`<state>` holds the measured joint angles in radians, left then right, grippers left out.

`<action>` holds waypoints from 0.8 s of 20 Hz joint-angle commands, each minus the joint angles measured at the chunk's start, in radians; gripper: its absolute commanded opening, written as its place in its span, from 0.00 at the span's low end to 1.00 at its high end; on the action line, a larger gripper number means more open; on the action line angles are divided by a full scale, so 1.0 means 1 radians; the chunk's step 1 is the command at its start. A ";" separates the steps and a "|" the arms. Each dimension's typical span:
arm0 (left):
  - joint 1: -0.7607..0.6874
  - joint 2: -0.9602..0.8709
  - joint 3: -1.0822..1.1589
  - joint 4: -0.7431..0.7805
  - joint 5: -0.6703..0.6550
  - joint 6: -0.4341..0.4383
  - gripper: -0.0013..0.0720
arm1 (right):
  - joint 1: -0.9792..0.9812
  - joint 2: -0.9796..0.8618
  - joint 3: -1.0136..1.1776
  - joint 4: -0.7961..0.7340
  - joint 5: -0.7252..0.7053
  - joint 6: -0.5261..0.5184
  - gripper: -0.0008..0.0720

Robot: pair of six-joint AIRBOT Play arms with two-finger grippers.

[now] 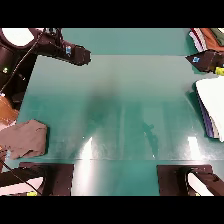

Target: Fold the shirts.

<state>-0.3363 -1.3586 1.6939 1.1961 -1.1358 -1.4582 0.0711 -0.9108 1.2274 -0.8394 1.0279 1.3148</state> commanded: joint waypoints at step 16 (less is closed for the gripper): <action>0.008 0.005 0.001 -0.004 0.033 -0.002 0.05 | 0.002 0.000 0.001 0.003 0.005 0.001 0.04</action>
<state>-0.3355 -1.3579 1.6939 1.1927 -1.1137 -1.4597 0.0723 -0.9108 1.2274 -0.8379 1.0313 1.3148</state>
